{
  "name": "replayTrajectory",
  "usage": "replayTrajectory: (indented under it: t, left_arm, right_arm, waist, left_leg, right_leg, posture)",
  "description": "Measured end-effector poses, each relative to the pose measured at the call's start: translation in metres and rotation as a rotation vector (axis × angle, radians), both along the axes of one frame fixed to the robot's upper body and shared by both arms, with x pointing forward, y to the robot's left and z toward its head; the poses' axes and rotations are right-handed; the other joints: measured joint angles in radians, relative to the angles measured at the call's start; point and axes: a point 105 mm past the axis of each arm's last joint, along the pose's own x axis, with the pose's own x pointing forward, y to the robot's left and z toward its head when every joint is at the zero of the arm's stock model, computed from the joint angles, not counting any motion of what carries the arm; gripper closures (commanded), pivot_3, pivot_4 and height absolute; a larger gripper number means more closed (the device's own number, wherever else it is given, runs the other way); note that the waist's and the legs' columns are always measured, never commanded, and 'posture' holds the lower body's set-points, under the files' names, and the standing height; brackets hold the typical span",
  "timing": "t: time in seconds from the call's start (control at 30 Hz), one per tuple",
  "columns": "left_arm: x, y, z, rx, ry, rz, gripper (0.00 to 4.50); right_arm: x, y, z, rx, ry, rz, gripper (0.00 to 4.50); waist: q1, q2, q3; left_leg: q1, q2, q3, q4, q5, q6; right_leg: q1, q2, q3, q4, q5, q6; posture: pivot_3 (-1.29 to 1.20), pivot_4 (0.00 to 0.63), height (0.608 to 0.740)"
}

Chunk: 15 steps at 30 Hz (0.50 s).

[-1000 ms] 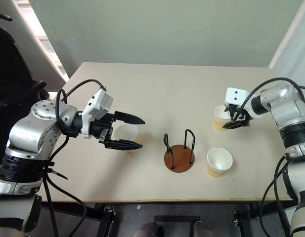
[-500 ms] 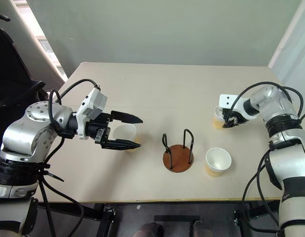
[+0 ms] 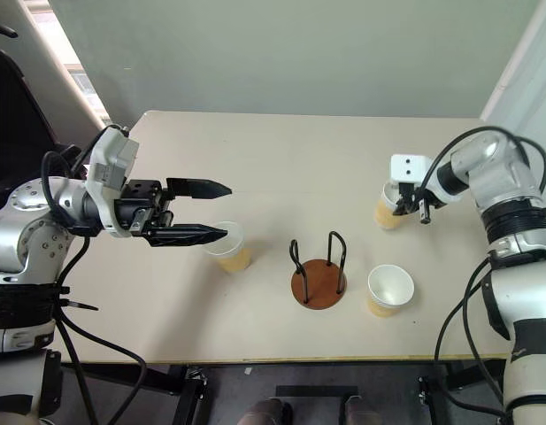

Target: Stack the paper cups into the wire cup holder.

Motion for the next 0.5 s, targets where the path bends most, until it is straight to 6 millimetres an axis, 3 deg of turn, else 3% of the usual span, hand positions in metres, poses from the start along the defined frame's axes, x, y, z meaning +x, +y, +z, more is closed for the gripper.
replayTrajectory:
  t: [0.1,0.27,0.37,0.5]
  left_arm:
    - [-0.002,0.003,0.0,-0.006,0.004,0.001,0.0]
    - [-0.003,0.008,-0.002,0.005,0.02,0.005,0.0]
    - [-0.004,0.009,-0.003,0.006,0.041,0.005,0.0]
    - [-0.006,0.011,-0.003,0.012,0.06,-0.003,0.0]
  right_arm:
    - [-0.023,0.018,0.02,0.016,-0.032,0.093,4.47]
    - [-0.079,0.058,0.057,0.03,-0.094,0.292,4.47]
    - [-0.102,0.078,0.062,0.011,-0.093,0.389,4.47]
    - [-0.113,0.088,0.061,-0.022,-0.087,0.441,4.47]
  waist:
    - [-0.001,0.0,0.0]
    - [-0.005,0.0,0.0]
    - [-0.009,-0.001,0.0]
    - [-0.009,-0.001,0.0]
  left_leg:
    - [0.0,0.0,0.0,0.0,0.002,-0.003]
    - [-0.001,0.001,0.0,0.0,0.006,-0.01]
    - [-0.001,0.001,0.0,0.0,0.002,-0.002]
    - [0.0,0.001,0.0,0.001,0.001,0.001]
  right_leg:
    - [0.0,0.0,0.0,0.0,-0.001,-0.001]
    - [-0.001,0.002,0.0,0.0,-0.007,-0.01]
    - [-0.001,0.002,0.0,0.001,-0.008,-0.012]
    - [-0.001,0.001,0.0,0.005,-0.008,-0.012]
  posture:
    - [0.0,0.15,0.74]
    - [0.0,0.15,0.74]
    - [0.0,0.15,0.74]
    - [0.0,0.15,0.74]
